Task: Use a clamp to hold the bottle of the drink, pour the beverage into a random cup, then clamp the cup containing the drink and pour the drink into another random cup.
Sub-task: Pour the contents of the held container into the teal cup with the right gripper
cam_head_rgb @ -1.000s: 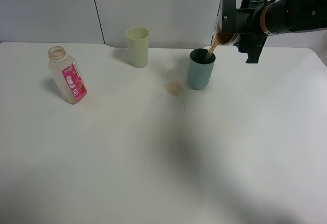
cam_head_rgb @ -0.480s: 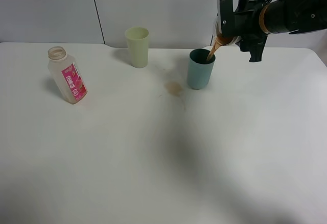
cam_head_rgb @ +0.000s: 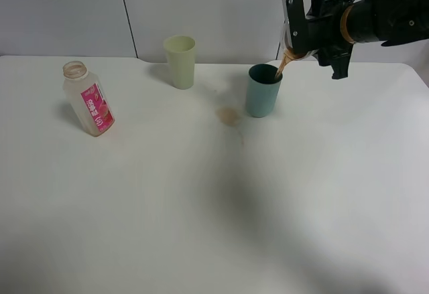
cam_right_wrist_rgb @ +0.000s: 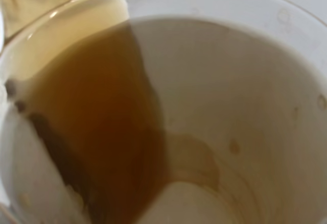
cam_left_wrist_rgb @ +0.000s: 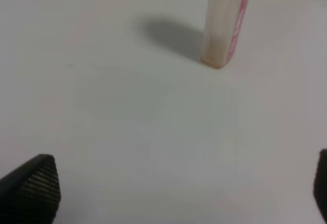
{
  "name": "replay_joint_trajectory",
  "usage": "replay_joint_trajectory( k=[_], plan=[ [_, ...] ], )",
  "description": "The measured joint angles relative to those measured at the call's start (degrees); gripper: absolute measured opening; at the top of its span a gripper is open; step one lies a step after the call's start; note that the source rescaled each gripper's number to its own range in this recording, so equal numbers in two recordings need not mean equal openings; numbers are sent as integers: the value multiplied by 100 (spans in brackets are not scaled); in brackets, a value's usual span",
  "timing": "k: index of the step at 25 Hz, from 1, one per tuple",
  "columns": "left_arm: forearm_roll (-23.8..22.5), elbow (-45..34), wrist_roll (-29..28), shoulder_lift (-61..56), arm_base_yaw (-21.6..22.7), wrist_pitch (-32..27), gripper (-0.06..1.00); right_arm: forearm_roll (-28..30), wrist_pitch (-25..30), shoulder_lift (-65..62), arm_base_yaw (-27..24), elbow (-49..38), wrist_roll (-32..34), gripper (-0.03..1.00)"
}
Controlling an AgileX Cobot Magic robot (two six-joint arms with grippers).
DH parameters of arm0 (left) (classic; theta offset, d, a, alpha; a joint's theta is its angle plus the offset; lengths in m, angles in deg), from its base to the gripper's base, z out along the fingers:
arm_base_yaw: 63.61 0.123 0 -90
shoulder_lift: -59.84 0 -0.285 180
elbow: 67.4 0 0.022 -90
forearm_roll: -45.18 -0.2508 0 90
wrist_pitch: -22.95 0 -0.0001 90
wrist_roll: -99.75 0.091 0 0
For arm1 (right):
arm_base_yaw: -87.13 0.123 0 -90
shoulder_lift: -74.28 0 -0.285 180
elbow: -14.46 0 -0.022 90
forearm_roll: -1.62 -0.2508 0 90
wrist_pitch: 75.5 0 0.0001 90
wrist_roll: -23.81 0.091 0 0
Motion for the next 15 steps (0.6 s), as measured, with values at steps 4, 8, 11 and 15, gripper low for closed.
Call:
replay_joint_trajectory(
  k=[4, 8, 11, 15],
  plan=[
    [0, 0, 0, 0, 0, 0, 100, 26, 32, 0, 10, 0, 0, 0],
    [0, 0, 0, 0, 0, 0, 100, 26, 61, 0, 97, 0, 0, 0],
    [0, 0, 0, 0, 0, 0, 100, 26, 67, 0, 160, 52, 0, 0],
    [0, 0, 0, 0, 0, 0, 100, 26, 176, 0, 217, 154, 0, 0]
  ],
)
